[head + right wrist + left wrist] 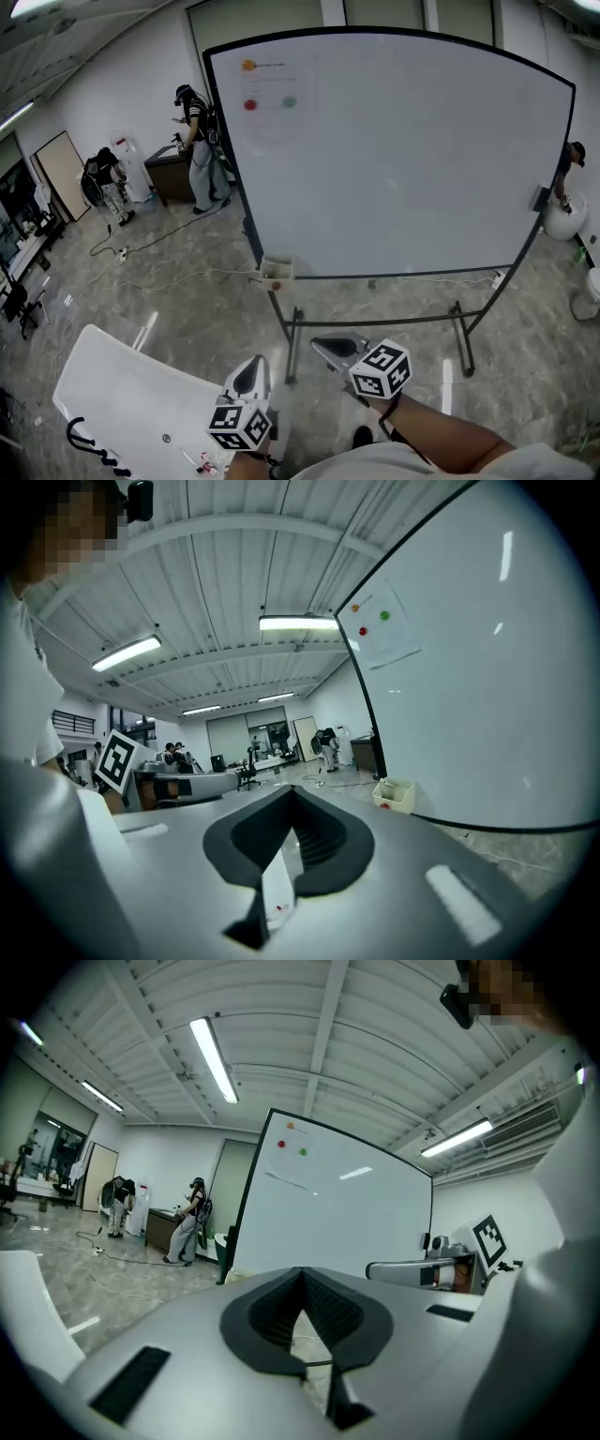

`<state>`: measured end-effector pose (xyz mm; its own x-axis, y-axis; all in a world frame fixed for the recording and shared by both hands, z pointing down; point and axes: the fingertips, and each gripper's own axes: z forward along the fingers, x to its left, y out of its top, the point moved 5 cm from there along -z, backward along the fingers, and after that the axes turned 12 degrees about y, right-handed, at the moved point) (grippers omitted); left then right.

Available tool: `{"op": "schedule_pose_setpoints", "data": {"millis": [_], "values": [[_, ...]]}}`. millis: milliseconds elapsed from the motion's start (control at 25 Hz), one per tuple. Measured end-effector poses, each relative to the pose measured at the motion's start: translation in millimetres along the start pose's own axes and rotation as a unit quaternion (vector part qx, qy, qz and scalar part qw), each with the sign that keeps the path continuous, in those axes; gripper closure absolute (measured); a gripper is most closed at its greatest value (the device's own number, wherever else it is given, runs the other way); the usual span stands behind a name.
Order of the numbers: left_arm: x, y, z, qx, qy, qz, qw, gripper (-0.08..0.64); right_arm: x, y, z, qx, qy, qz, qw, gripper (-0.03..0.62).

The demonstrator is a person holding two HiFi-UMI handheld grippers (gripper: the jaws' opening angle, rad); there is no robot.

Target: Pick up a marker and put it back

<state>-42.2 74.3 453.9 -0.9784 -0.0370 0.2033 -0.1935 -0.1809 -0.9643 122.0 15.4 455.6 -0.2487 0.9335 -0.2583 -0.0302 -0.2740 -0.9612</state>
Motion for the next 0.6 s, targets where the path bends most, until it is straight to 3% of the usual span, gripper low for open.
{"op": "schedule_pose_setpoints", "data": {"millis": [280,600], "values": [[-14.6,0.6,74.7,0.021,0.030,0.007,0.9993,0.558,-90.9,26.7,20.1,0.057,0.041,-0.036,0.997,0.594],[18.4,0.6,139.3,0.034,0.047,-0.010,0.9983,0.558,-167.7,46.0,86.3,0.102,0.036,-0.067,0.992,0.594]]}}
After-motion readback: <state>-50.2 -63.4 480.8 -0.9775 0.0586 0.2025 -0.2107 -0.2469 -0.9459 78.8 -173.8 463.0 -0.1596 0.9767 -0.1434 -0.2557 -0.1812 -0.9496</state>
